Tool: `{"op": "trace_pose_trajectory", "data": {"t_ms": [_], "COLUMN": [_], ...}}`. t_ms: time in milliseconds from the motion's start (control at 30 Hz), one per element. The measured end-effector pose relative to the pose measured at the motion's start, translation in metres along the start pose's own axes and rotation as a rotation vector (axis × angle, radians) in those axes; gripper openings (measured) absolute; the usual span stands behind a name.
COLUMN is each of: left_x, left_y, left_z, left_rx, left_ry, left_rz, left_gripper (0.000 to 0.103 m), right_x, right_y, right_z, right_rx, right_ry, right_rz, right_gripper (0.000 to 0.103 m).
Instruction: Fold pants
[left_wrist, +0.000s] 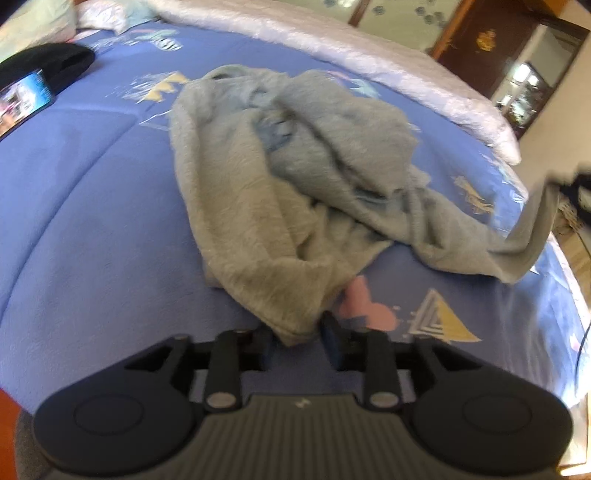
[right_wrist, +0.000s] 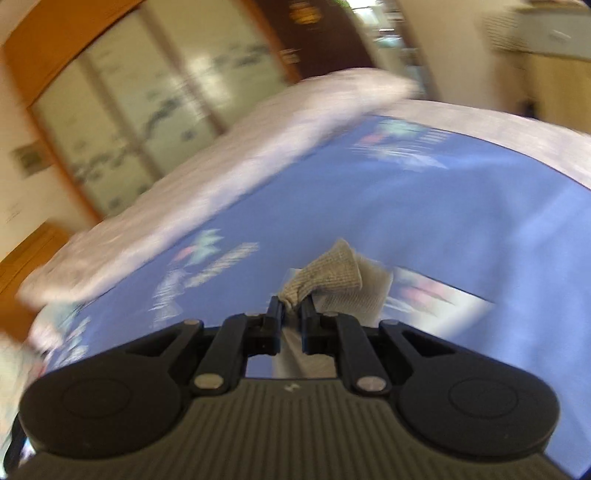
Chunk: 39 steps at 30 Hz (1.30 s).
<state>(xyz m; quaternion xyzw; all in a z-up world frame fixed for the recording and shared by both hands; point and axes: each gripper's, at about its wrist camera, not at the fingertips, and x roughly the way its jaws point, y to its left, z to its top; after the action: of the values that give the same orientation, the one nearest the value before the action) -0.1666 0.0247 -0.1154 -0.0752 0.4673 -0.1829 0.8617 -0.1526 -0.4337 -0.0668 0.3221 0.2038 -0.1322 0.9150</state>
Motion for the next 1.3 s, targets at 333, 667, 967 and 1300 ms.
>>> {"op": "trace_pose_trajectory", "data": {"t_ms": [333, 667, 967, 1300], "left_x": [0.004, 0.007, 0.002, -0.002], "left_y": [0.009, -0.005, 0.007, 0.007], "left_z": [0.004, 0.004, 0.013, 0.013], "left_rx": [0.026, 0.096, 0.009, -0.025], "left_ry": [-0.041, -0.061, -0.056, -0.048], "left_rz": [0.005, 0.020, 0.012, 0.039], "left_gripper": [0.037, 0.045, 0.042, 0.042], "right_x": [0.093, 0.174, 0.163, 0.147], "right_y": [0.228, 0.229, 0.039, 0.051], "right_z": [0.113, 0.101, -0.015, -0.060], "right_rx": [-0.249, -0.256, -0.040, 0.017], "right_ry": [-0.082, -0.024, 0.256, 0.324], "right_rz": [0.278, 0.222, 0.058, 0.107], "right_gripper": [0.012, 0.065, 0.027, 0.028]}}
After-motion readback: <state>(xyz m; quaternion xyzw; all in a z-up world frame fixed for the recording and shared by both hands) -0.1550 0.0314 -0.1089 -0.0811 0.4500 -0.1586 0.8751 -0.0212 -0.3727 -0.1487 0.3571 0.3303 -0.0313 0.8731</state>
